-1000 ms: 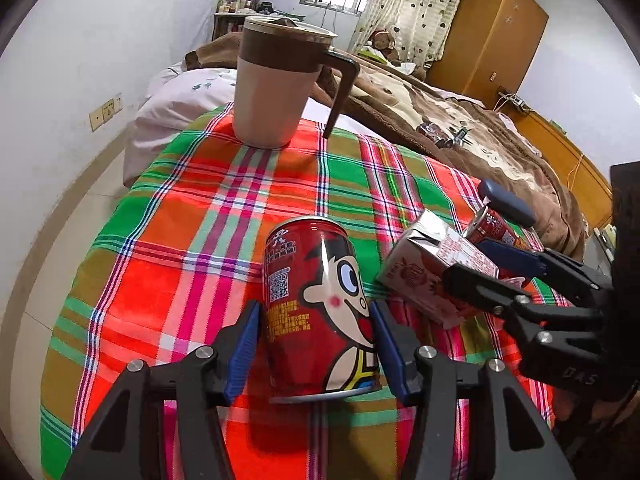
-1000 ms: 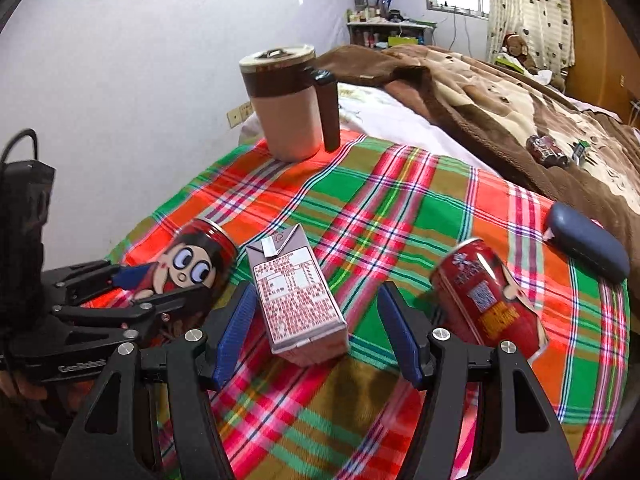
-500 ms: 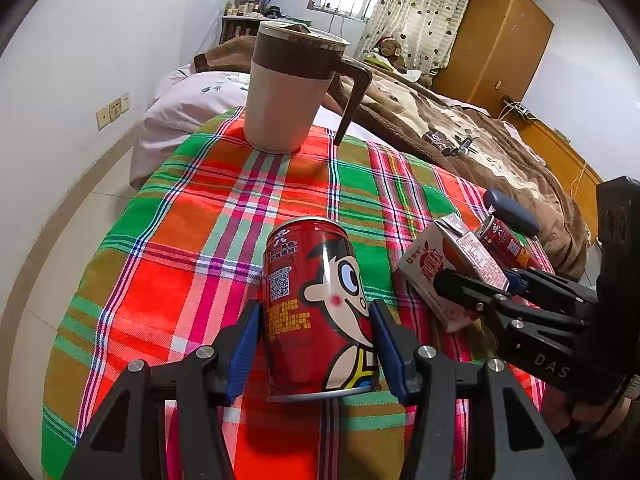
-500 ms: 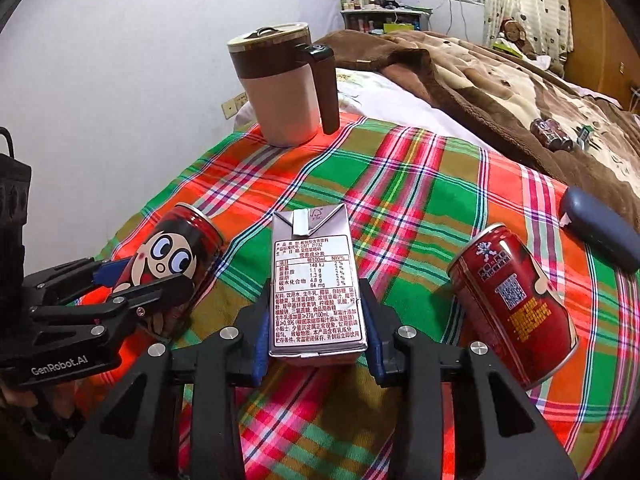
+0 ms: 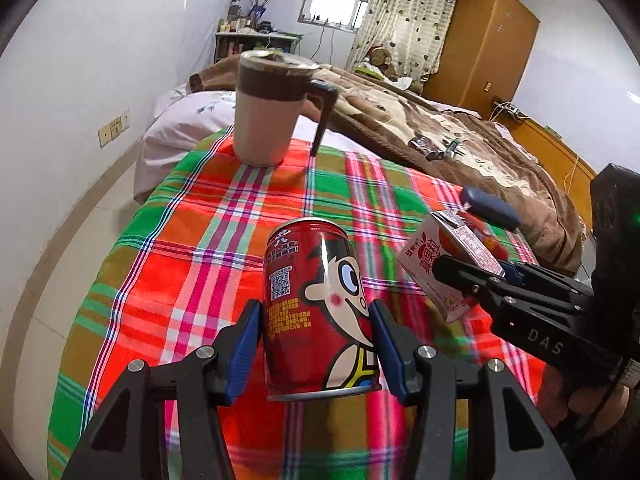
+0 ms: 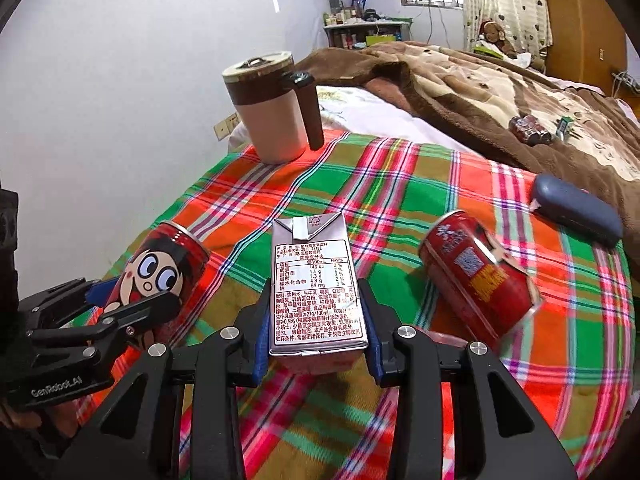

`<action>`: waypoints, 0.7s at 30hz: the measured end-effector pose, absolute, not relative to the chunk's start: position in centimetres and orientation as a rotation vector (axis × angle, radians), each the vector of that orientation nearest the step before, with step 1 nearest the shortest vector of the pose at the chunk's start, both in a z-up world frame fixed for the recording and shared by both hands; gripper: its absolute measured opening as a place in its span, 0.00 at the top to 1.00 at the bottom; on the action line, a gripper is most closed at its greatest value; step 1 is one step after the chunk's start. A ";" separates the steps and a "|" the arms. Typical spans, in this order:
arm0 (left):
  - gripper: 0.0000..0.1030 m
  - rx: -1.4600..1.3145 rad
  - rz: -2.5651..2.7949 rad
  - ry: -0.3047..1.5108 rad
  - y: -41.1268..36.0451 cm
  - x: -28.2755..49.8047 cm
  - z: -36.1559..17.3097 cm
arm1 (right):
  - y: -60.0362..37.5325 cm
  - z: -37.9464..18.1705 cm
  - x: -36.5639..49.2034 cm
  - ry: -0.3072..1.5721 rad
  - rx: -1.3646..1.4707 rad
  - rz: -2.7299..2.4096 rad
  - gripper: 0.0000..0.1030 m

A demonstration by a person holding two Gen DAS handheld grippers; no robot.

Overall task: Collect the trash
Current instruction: 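Grasp the red cartoon-face can with the left tool while the right tool grasps the white carton, then carry the can and carton over the white wastebasket with both tools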

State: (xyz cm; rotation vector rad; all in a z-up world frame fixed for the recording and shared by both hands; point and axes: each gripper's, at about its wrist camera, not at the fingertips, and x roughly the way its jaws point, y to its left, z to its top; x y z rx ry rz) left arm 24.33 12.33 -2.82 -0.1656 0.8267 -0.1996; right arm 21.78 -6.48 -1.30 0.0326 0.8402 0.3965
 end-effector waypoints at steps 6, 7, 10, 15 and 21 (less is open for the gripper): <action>0.47 -0.143 -0.237 0.796 10.4 22.0 -0.9 | -8.4 0.0 20.0 0.804 0.079 0.382 0.63; 0.47 -0.136 -0.245 0.791 9.9 21.6 -0.6 | -8.7 0.2 19.7 0.798 0.084 0.379 0.63; 0.47 -0.123 -0.264 0.777 8.7 20.5 0.2 | -9.9 0.7 18.7 0.782 0.104 0.359 0.63; 0.47 -0.106 -0.300 0.750 6.8 18.9 1.6 | -12.3 1.3 17.3 0.769 0.135 0.329 0.63; 0.47 -0.082 -0.352 0.725 3.5 17.1 2.8 | -15.3 2.0 15.6 0.745 0.167 0.266 0.62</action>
